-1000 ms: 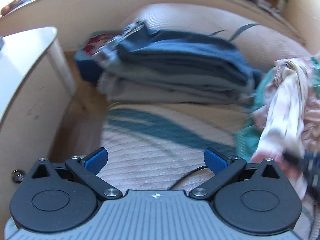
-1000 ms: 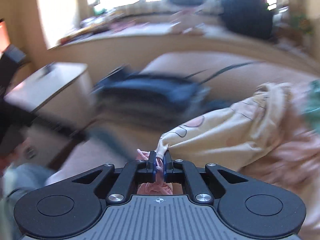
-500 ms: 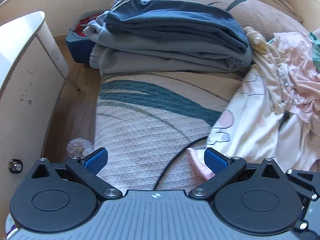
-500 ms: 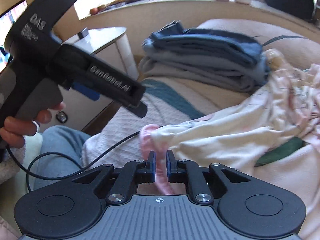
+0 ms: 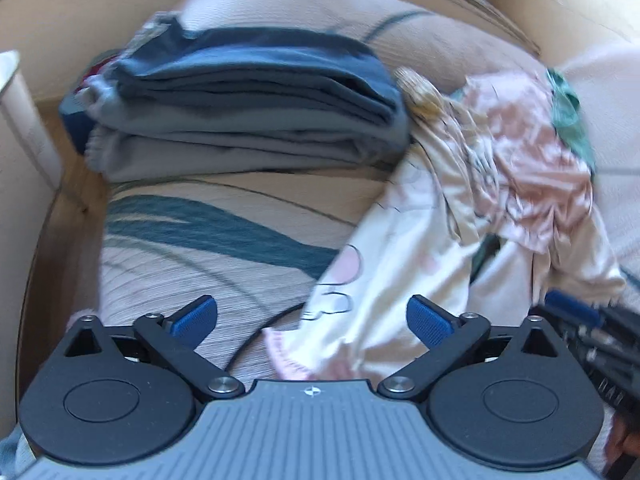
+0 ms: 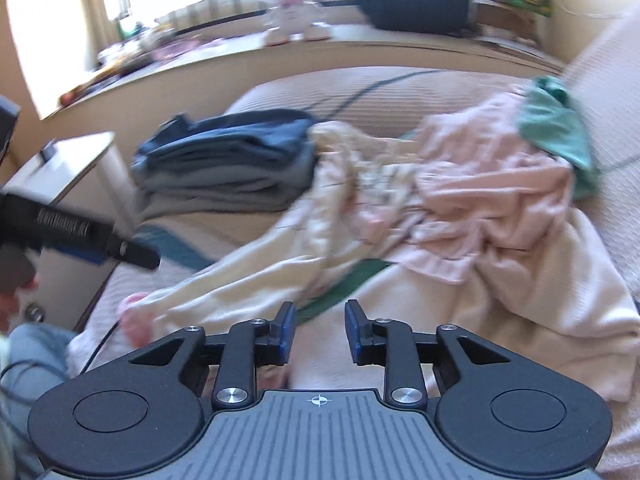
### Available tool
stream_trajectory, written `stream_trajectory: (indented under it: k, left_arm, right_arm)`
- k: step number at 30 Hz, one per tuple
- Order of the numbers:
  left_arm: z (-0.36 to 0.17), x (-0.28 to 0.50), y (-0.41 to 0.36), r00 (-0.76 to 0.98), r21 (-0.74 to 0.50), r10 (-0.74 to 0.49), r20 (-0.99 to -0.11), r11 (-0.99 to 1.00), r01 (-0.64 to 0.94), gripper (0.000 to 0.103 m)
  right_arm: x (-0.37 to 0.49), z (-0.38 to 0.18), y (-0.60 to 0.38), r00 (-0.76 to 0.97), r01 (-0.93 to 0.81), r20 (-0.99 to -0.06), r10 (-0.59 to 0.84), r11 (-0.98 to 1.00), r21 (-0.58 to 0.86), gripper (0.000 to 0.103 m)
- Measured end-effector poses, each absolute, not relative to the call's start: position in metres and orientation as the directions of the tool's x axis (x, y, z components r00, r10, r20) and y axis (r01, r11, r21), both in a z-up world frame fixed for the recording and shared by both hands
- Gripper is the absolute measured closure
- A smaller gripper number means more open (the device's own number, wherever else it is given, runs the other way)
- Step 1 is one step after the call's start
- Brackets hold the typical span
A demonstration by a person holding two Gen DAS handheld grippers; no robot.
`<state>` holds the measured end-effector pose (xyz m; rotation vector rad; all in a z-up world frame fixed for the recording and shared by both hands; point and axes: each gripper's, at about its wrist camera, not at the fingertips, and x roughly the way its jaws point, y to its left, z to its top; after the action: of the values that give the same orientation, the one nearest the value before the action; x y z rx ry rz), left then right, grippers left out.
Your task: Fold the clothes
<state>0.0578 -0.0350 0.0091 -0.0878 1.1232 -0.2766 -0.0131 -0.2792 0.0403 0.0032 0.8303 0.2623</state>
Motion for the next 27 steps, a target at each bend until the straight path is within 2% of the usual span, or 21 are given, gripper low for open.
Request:
stream_trajectory:
  k: [1,2,3,6,9,12,16,23,25,26,27]
  left_arm:
    - [0.003,0.059,-0.042,0.388,-0.198,-0.26,-0.884,0.961,0.193,0.024]
    - [-0.004,0.061,-0.049,0.369,-0.191,-0.259,-0.893,0.959,0.212,0.031]
    - [-0.012,0.062,-0.055,0.342,-0.188,-0.259,-0.903,0.955,0.229,0.047]
    - [-0.034,0.062,-0.07,0.285,-0.18,-0.252,-0.925,0.95,0.256,0.068]
    - [-0.028,0.055,-0.071,0.31,-0.174,-0.259,-0.915,0.945,0.275,0.088]
    - [-0.017,0.05,-0.061,0.339,-0.162,-0.249,-0.907,0.951,0.265,0.095]
    - [-0.013,0.052,-0.04,0.359,-0.118,-0.188,-0.914,0.971,0.208,0.096]
    - [-0.006,0.045,-0.028,0.374,-0.075,-0.14,-0.917,0.98,0.183,0.097]
    - [-0.003,0.044,-0.024,0.378,-0.088,-0.147,-0.914,0.981,0.17,0.097]
    - [-0.001,0.044,-0.021,0.383,-0.091,-0.148,-0.912,0.982,0.163,0.097]
    - [0.001,0.045,-0.017,0.391,-0.091,-0.147,-0.908,0.983,0.158,0.096]
  right_arm:
    - [-0.011,0.04,-0.281,0.645,-0.225,-0.728,0.231,0.968,0.107,0.074]
    - [-0.009,0.039,-0.281,0.647,-0.227,-0.727,0.231,0.968,0.105,0.074]
    - [-0.007,0.038,-0.28,0.649,-0.232,-0.725,0.231,0.968,0.101,0.073]
    - [-0.001,0.035,-0.277,0.648,-0.243,-0.723,0.239,0.965,0.101,0.07]
    - [0.008,0.032,-0.274,0.649,-0.247,-0.721,0.242,0.964,0.102,0.07]
    - [0.021,0.031,-0.27,0.654,-0.253,-0.712,0.256,0.961,0.114,0.07]
    - [0.053,0.024,-0.265,0.664,-0.218,-0.701,0.26,0.964,0.152,0.062]
    - [0.098,0.003,-0.249,0.656,-0.2,-0.699,0.284,0.959,0.202,0.063]
    - [0.106,-0.002,-0.244,0.652,-0.205,-0.703,0.284,0.959,0.197,0.073]
    - [0.106,-0.003,-0.241,0.65,-0.217,-0.704,0.286,0.958,0.189,0.094]
    - [0.104,-0.003,-0.237,0.645,-0.232,-0.707,0.29,0.956,0.181,0.099]
